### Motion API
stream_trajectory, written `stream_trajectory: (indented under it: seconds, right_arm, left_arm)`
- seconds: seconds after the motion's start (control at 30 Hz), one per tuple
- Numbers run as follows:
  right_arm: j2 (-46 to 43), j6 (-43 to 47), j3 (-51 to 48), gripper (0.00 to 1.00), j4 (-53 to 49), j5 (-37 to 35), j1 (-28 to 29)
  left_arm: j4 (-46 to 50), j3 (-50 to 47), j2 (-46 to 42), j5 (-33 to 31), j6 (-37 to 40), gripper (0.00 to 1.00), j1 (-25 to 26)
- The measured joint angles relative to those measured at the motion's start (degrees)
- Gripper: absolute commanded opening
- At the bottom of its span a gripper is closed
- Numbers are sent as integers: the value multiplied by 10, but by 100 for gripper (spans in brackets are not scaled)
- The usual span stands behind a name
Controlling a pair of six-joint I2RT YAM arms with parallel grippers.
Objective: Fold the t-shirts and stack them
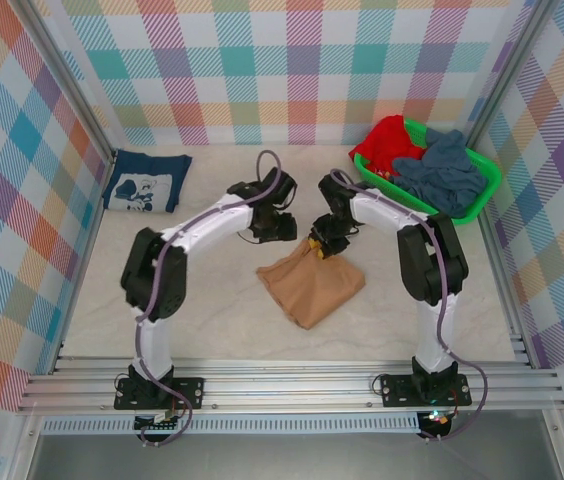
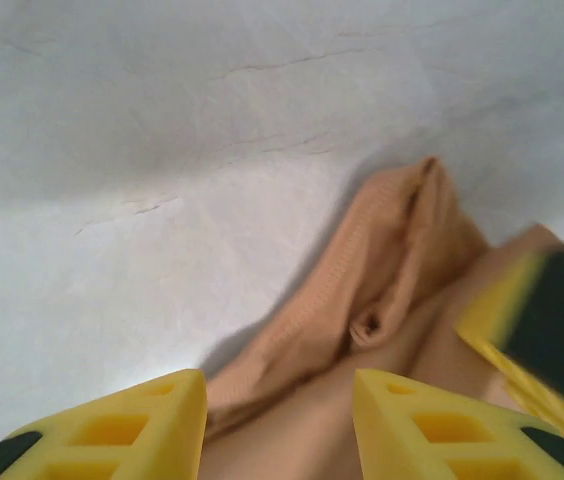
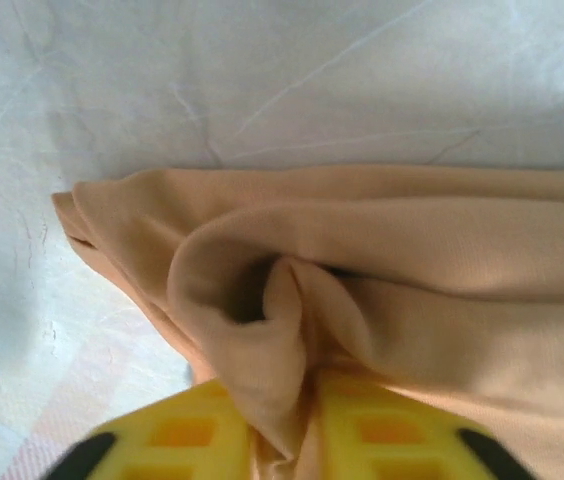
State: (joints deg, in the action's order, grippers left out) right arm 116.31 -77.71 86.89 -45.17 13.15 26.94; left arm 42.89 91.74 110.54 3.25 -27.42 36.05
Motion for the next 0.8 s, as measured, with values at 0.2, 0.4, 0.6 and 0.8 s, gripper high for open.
stream_trajectory:
  seconds: [0.2,0.4,0.6,0.8]
  right_arm:
    - [-1,41,14,65,-8,3,-6]
    - [-73,108,-16,63,-13,-20,-19]
    - [-141,170,-85,37,8,-17,-35]
    - [-91,199,-122,19,33,-3,-37]
  left_arm:
    - [-35,-159,-98,45,-11,41,0]
    - [-70,-203,-71,72,-9,40,0]
    - [-100,-203,-37,72,-14,35,0]
    - [-107,-209,-30,56,-29,15,0]
